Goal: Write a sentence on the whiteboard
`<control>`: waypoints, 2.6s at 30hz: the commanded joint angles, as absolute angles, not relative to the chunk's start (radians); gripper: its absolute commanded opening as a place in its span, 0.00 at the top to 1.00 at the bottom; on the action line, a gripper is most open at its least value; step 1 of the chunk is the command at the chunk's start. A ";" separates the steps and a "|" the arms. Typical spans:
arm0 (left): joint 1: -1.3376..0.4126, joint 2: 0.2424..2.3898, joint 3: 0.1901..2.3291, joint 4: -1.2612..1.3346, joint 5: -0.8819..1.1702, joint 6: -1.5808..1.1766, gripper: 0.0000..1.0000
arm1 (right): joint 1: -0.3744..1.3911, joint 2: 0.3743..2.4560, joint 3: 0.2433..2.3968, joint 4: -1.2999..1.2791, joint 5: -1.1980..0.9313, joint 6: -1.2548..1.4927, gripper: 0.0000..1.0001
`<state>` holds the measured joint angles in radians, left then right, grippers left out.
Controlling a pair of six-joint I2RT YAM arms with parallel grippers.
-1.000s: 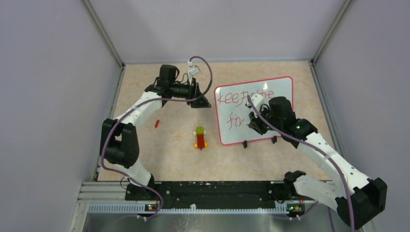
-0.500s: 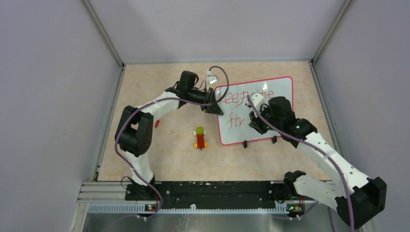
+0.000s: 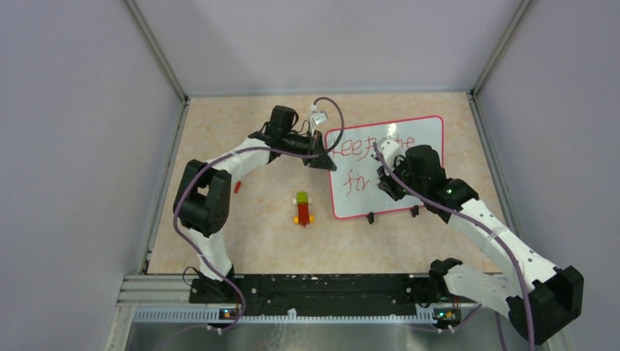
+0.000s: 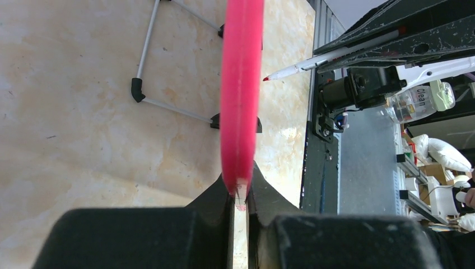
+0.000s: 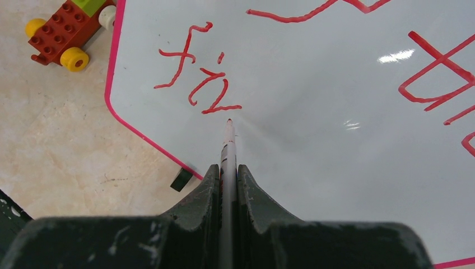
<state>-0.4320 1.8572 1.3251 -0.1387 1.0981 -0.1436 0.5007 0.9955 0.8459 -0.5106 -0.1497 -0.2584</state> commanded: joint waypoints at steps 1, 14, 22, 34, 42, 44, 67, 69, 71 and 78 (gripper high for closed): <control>-0.433 1.848 1.331 -0.095 1.106 -0.141 1.00 | 0.495 1.011 0.879 -0.460 -0.142 -0.260 1.00; -0.433 1.838 1.326 -0.101 1.108 -0.132 1.00 | 0.493 1.050 0.877 -0.466 -0.003 -0.293 1.00; -0.432 1.842 1.327 -0.101 1.109 -0.132 1.00 | 0.475 1.029 0.914 -0.462 0.037 -0.288 1.00; -0.433 1.839 1.328 -0.104 1.114 -0.127 1.00 | 0.476 1.076 0.936 -0.443 -0.072 -0.274 1.00; -0.432 1.839 1.327 -0.110 1.114 -0.121 1.00 | 0.490 1.095 0.899 -0.450 -0.109 -0.283 1.00; -0.433 1.839 1.327 -0.111 1.115 -0.121 1.00 | 0.491 1.092 0.889 -0.460 -0.107 -0.290 1.00; -0.431 1.841 1.328 -0.119 1.103 -0.116 1.00 | 0.465 1.021 0.852 -0.539 -0.070 -0.322 1.00; -0.431 1.841 1.328 -0.120 1.103 -0.114 1.00 | 0.463 1.014 0.868 -0.553 -0.086 -0.321 1.00; -0.431 1.841 1.329 -0.120 1.103 -0.114 1.00 | 0.463 1.000 0.889 -0.570 -0.122 -0.315 1.00; -0.431 1.837 1.331 -0.120 1.107 -0.116 1.00 | 0.427 0.965 0.907 -0.592 -0.148 -0.287 1.00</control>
